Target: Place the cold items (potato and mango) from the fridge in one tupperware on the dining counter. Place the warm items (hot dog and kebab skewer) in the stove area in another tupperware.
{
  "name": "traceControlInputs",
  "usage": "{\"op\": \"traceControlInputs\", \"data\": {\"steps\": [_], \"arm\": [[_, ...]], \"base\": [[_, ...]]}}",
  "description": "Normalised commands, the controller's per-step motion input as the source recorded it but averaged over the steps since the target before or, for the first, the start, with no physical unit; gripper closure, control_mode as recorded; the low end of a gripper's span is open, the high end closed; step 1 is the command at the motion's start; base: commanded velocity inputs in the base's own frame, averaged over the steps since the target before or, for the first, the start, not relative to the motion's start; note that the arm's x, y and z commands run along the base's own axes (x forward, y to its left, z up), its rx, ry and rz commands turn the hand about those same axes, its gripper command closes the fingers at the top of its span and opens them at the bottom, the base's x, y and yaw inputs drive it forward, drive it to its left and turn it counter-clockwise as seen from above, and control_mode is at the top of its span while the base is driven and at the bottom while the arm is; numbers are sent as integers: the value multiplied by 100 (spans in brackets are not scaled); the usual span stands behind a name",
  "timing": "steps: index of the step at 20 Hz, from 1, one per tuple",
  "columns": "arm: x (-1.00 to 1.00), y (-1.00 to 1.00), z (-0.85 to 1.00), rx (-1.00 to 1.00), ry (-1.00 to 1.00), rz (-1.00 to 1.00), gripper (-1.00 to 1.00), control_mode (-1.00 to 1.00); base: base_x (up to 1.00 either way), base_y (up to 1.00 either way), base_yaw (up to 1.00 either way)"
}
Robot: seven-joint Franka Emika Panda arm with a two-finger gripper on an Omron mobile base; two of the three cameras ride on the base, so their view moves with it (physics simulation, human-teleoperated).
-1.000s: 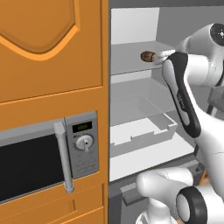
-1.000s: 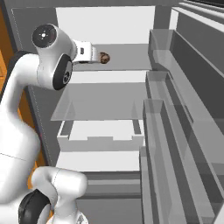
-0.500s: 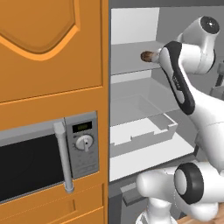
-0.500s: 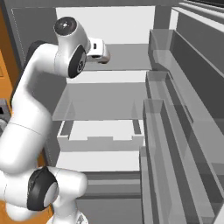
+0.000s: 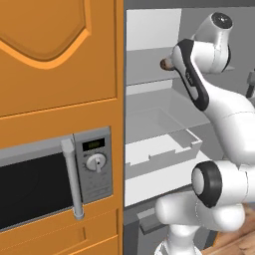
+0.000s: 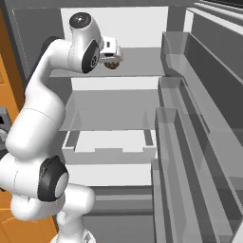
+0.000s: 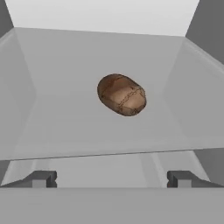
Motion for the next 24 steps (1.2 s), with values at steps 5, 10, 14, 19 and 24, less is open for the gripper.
{"op": "traceControlInputs", "data": {"steps": [5,10,14,19,24], "arm": [[43,-2,-10,0,0,0,-100,-100],[42,-2,-10,0,0,0,-100,-100],[42,-3,-12,0,0,0,-100,-100],[41,-7,-13,0,1,1,-100,-100],[42,-9,-6,0,0,1,-100,-100]], "base": [[0,0,0],[0,0,0],[0,0,0],[0,0,0],[0,0,0]]}}
